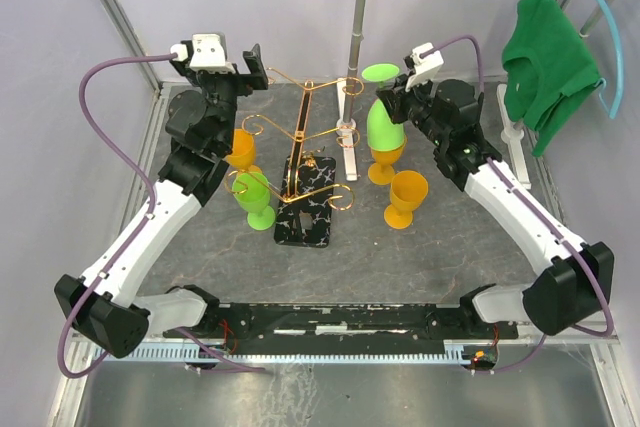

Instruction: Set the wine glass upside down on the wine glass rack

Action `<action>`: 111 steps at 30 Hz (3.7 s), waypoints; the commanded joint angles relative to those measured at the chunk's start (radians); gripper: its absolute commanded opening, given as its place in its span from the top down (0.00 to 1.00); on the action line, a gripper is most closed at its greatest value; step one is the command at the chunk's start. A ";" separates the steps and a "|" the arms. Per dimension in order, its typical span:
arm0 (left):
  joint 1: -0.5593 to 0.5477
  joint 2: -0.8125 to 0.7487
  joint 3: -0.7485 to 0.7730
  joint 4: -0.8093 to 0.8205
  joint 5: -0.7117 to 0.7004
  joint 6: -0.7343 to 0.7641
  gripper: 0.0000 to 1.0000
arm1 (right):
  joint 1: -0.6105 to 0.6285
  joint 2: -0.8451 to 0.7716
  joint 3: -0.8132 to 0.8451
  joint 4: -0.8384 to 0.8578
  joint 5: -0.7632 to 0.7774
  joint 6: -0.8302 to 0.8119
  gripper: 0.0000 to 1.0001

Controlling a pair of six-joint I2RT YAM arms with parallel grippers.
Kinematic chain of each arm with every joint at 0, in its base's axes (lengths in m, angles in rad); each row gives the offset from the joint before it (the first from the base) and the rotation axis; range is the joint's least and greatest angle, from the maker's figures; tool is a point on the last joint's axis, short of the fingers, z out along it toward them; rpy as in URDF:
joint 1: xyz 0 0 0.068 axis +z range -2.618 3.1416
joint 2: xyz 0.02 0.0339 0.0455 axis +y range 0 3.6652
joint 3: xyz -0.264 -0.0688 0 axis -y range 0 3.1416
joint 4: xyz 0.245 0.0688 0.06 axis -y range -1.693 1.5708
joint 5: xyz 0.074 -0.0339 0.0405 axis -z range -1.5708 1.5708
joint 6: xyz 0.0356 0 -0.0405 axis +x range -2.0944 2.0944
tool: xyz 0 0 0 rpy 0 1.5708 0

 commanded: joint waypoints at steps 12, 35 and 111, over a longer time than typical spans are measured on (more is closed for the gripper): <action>0.029 -0.006 0.038 -0.010 -0.007 -0.027 0.01 | -0.002 0.113 -0.107 0.552 -0.130 0.155 0.99; 0.036 0.009 0.052 -0.018 -0.016 -0.025 0.01 | 0.017 0.311 -0.285 1.075 -0.108 0.302 0.99; 0.095 0.025 0.013 0.055 -0.011 -0.014 0.01 | 0.081 0.380 -0.301 1.074 -0.034 -0.003 0.88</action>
